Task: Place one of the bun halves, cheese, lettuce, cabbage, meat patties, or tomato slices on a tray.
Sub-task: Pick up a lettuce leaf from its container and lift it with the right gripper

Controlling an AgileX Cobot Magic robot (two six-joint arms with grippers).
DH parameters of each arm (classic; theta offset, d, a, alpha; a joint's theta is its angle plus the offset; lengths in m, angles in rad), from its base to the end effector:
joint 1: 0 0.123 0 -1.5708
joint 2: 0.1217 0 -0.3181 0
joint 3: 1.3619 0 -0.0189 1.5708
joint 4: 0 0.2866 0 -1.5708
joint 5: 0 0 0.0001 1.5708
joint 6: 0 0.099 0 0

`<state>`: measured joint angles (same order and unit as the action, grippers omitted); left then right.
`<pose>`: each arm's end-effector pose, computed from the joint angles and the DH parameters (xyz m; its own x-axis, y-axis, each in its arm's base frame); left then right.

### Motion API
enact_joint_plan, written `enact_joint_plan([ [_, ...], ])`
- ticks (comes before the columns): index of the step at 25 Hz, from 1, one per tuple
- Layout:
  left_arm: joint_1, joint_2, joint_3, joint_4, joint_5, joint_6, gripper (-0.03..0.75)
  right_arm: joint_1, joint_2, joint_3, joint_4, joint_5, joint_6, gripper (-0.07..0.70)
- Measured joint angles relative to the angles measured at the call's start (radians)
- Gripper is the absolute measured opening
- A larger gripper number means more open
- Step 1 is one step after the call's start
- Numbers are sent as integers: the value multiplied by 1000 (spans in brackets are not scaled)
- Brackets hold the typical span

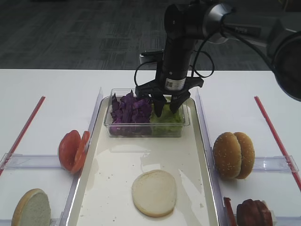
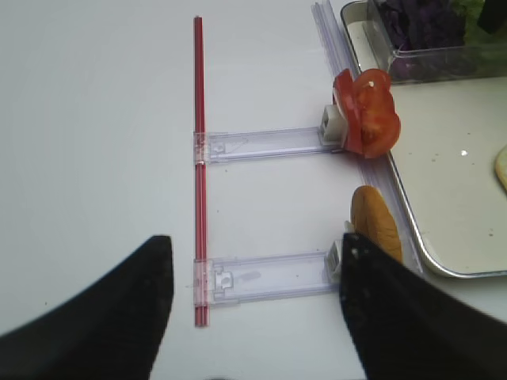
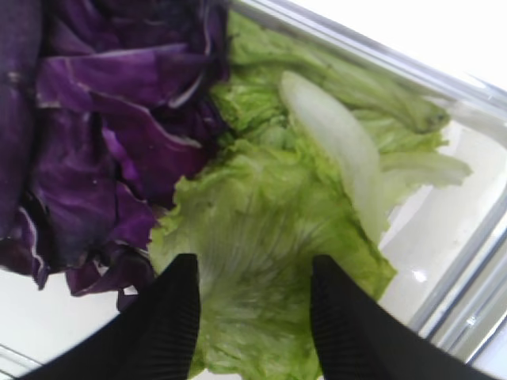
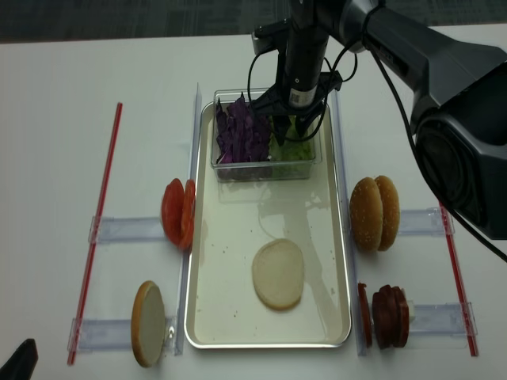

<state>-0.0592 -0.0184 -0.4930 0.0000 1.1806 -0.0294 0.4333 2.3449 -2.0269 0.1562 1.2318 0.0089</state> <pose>-0.0076 0.0005 0.2784 -0.5502 0.0032 -0.8350 0.0430 0.9988 -0.0246 0.4863 0.2410 0.1773 -0.9265 -0.3619 -0.1027 -0.3742 0.9147 0.1524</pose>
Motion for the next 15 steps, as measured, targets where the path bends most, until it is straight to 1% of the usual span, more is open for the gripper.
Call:
enact_joint_plan([
  [15,0,0,0,0,0,-1,433,0,32,-4,-3,-1,0,362],
])
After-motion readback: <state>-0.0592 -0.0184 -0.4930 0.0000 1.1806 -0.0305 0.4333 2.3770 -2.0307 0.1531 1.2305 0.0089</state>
